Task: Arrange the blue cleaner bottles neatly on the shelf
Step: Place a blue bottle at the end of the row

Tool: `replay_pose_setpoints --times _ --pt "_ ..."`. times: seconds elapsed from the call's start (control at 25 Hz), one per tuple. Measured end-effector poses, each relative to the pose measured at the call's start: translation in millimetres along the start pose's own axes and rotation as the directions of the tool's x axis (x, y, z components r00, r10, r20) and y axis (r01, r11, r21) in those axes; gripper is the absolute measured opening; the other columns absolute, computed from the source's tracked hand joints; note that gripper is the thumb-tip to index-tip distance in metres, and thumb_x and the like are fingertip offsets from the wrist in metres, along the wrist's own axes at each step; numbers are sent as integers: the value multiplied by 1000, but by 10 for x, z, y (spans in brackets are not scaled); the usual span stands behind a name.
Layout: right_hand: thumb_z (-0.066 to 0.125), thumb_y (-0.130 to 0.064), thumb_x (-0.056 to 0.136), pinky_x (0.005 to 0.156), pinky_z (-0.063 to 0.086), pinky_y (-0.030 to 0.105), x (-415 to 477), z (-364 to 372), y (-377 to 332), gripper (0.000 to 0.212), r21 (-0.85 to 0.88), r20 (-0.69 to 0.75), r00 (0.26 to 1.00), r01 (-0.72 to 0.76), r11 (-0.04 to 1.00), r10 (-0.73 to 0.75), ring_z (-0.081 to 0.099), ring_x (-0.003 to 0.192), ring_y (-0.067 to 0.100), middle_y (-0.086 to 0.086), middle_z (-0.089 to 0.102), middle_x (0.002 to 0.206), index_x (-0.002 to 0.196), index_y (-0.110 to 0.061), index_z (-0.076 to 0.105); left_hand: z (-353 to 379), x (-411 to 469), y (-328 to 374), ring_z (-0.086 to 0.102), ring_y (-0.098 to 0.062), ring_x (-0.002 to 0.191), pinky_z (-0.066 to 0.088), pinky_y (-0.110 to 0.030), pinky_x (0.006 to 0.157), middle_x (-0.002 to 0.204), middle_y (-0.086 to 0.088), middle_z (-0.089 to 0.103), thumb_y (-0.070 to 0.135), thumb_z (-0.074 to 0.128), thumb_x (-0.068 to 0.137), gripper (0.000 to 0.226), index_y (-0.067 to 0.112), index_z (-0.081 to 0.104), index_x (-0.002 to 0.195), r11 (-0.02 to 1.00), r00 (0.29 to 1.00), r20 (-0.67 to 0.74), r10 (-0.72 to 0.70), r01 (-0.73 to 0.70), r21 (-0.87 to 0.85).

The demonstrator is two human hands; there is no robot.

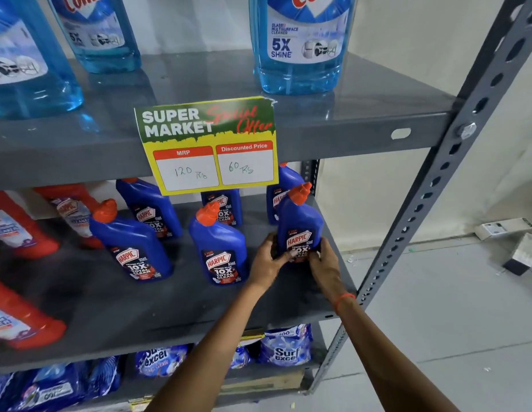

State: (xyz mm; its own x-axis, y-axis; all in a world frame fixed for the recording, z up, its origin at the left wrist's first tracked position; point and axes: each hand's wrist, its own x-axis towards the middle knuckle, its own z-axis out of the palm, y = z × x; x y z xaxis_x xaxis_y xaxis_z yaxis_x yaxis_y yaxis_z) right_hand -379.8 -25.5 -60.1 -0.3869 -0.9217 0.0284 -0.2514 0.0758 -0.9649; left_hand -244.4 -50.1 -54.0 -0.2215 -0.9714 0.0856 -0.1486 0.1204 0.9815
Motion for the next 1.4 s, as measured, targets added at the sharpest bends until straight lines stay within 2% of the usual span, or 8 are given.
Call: replay_pose_setpoints --times 0.2,0.4,0.64,0.8,0.92,1.16,1.24,1.4 --pt "37 6 85 68 41 18 -344 -96 93 34 -107 -44 999 -21 994 16 53 88 21 5 56 99 113 -8 51 53 -373 -53 60 12 82 44 -1 70 97 6 65 13 72 78 37 10 57 111 999 1000 -18 1 0 45" --pt "36 9 86 61 44 4 -672 -204 148 33 -48 -54 998 15 999 -17 57 85 18 5 59 98 112 -6 50 127 -707 0 63 -12 92 47 -5 74 104 -7 68 8 73 76 41 1 58 114 999 998 -67 15 -13 38" --pt "40 9 87 67 46 13 -855 -278 92 30 27 -28 1000 14 1000 -14 59 87 19 7 61 100 111 -4 50 193 -892 64 64 -16 95 50 -7 74 108 -9 69 14 72 78 41 6 58 116 999 997 -69 -17 19 29" --pt "42 6 89 65 47 8 -900 -298 62 28 21 -20 1000 14 1000 -13 59 85 14 4 60 98 112 -6 50 237 -972 87 64 -19 100 51 -16 78 112 -12 68 13 72 78 42 5 58 117 998 992 -121 -37 42 35" --pt "42 6 87 56 45 2 -917 -292 19 28 -4 -46 999 15 1000 -15 57 77 2 2 59 94 111 -7 51 249 -989 117 61 -14 96 48 -5 71 111 -9 67 12 72 78 44 5 57 119 998 990 -139 -27 34 47" --pt "41 4 89 63 42 13 -869 -247 -28 27 35 -55 997 -48 998 50 58 87 19 5 61 97 112 -7 50 271 -961 147 63 -20 101 49 -23 82 114 -14 68 12 71 79 43 3 58 119 996 985 -166 -36 48 69" --pt "41 3 89 65 45 18 -884 -254 -37 27 28 -47 997 -61 998 62 59 89 22 9 63 100 112 -6 49 276 -959 142 64 -19 100 49 -21 80 114 -14 68 14 73 78 44 4 58 118 995 983 -178 -43 58 80" --pt "45 1 89 85 52 38 -964 -181 -132 32 90 -124 983 -123 988 134 59 101 27 20 60 120 121 0 45 257 -983 173 61 -24 111 50 -29 89 123 -14 63 20 74 77 54 6 52 124 990 984 -163 -74 93 110"
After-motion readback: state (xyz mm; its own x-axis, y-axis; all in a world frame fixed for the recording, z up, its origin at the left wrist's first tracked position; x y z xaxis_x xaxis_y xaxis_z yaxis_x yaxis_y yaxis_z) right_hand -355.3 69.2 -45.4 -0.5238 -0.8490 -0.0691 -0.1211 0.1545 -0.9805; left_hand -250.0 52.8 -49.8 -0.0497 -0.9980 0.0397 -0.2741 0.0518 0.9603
